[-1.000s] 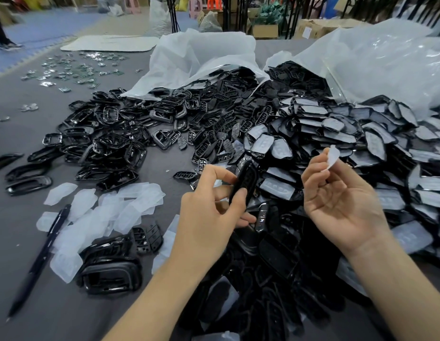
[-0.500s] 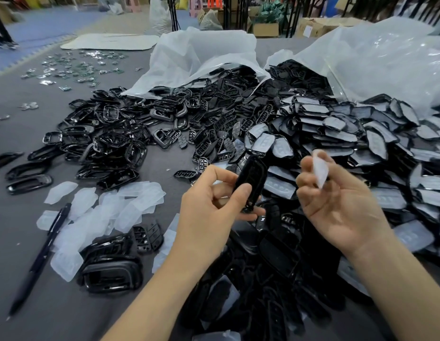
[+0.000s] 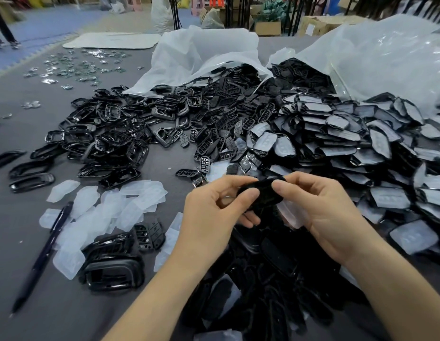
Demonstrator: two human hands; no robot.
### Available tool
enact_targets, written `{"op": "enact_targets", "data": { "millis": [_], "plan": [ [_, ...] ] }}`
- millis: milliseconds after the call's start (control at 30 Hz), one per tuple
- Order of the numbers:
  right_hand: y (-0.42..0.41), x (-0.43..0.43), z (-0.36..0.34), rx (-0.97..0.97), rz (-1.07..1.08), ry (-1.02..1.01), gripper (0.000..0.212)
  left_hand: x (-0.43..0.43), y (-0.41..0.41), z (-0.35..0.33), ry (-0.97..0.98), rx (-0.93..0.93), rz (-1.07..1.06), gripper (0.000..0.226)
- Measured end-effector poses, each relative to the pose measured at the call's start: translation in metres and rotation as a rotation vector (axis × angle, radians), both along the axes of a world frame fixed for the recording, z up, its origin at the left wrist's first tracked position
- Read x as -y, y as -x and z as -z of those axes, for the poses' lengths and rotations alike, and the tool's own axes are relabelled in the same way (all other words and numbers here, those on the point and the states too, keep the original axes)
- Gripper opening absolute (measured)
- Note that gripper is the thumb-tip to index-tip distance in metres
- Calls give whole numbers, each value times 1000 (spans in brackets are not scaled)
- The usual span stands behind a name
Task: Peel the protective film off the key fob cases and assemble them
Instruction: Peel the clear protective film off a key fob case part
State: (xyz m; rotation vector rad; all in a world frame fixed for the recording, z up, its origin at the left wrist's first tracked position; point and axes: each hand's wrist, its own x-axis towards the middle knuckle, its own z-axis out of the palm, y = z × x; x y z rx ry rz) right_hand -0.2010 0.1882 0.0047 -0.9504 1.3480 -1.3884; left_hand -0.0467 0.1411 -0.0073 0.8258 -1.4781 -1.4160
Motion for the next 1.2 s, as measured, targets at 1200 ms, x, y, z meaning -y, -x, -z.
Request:
{"op": "enact_targets", "data": {
  "millis": [1200],
  "plan": [
    [-7,2,8,31,96,12,26,-3,3,0,-72,-122,-25,18]
  ]
}}
